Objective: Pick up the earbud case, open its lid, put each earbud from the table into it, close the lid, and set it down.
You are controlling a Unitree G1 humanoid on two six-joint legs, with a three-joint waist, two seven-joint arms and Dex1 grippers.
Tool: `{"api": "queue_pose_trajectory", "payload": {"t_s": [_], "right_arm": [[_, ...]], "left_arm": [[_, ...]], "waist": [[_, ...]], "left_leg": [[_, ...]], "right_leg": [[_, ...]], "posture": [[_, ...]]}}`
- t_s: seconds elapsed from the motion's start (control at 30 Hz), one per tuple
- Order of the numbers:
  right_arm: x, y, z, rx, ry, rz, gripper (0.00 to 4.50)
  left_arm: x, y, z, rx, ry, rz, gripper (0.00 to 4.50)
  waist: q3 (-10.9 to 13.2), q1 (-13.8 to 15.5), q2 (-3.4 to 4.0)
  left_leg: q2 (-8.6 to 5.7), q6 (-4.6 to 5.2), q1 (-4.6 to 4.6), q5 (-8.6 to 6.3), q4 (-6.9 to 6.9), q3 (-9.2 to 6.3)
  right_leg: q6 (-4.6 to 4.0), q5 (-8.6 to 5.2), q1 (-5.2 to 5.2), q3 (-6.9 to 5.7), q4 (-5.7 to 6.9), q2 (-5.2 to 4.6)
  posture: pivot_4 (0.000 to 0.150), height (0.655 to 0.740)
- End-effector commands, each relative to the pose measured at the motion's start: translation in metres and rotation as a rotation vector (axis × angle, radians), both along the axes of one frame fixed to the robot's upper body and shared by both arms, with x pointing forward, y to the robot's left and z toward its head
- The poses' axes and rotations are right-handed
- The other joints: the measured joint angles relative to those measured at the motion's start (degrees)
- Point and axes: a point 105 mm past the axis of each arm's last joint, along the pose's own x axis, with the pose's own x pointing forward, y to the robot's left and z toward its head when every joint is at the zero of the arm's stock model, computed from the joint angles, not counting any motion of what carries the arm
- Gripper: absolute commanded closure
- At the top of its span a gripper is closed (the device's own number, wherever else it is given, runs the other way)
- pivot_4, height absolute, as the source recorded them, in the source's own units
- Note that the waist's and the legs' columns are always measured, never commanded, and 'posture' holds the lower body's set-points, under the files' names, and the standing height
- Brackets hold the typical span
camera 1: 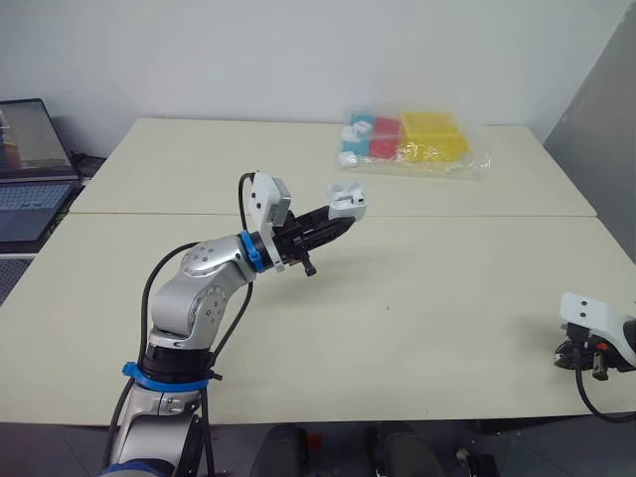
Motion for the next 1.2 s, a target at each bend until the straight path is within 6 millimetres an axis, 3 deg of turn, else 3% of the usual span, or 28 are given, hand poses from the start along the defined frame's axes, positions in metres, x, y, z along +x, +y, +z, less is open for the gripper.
{"api": "queue_pose_trajectory", "payload": {"t_s": [0.03,0.1,0.23,0.4,0.5,0.6,0.7,1.2], "right_arm": [[0.018,0.035,0.028,0.113,-0.125,0.094,4.08],[0.041,0.08,0.069,0.339,-0.305,0.133,4.08],[0.057,0.14,0.145,0.734,-0.564,0.099,4.08],[0.054,0.186,0.192,0.985,-0.753,0.039,4.08],[0.058,0.214,0.223,1.3,-0.85,-0.135,4.08],[0.066,0.225,0.228,1.451,-0.86,-0.302,4.08],[0.069,0.23,0.227,1.496,-0.859,-0.371,4.08],[0.07,0.26,0.205,1.403,-0.809,-0.321,4.08]], "left_arm": [[-0.003,-0.004,0.011,-0.002,-0.052,-0.02,3.76],[-0.002,-0.004,0.01,-0.004,-0.054,-0.018,3.76],[0.001,-0.005,0.01,-0.017,-0.058,-0.008,3.76],[0.007,-0.007,0.012,-0.036,-0.066,0.009,3.76],[0.014,-0.014,0.016,-0.067,-0.077,0.027,3.76],[0.02,-0.02,0.022,-0.089,-0.098,0.039,3.76],[0.023,-0.025,0.03,-0.109,-0.117,0.036,3.76],[0.027,-0.031,0.034,-0.111,-0.157,0.041,3.76]], "waist": [[0.0,-0.4,0.01],[0.0,-0.7,0.04],[0.0,-0.6,0.03],[0.0,0.7,-0.01],[0.0,0.8,0.0],[0.0,1.0,0.0],[0.0,1.4,0.0],[0.0,-0.2,0.0]], "left_leg": [[0.0,0.0,0.0,0.0,0.0,0.03],[0.02,0.0,0.04,0.0,0.0,0.08],[0.02,-0.01,0.05,0.01,0.01,-0.04],[0.08,-0.02,-0.13,0.01,-0.08,-0.22],[0.0,-0.02,-0.28,0.0,-0.08,-0.08],[-0.03,-0.02,-0.7,0.01,-0.02,-0.06],[-0.07,-0.02,-0.89,0.02,0.02,-0.1],[0.01,0.0,-0.92,0.02,-0.03,-0.08]], "right_leg": [[0.01,0.01,-0.02,0.04,0.02,0.01],[0.06,0.04,-0.05,0.1,0.08,0.02],[0.05,0.09,-0.06,0.07,0.16,0.11],[-0.01,0.07,-0.06,-0.16,0.03,0.11],[-0.23,0.21,-0.22,-0.04,0.02,-0.05],[-0.21,0.24,-0.7,-0.02,0.17,-0.06],[-0.21,0.25,-0.83,-0.09,0.17,-0.06],[-0.21,0.25,-0.89,-0.05,0.14,0.03]], "posture": [[0.15,0.74],[0.15,0.74],[0.15,0.74],[0.15,0.74],[0.15,0.74],[0.15,0.74],[0.15,0.74],[0.15,0.74]]}}
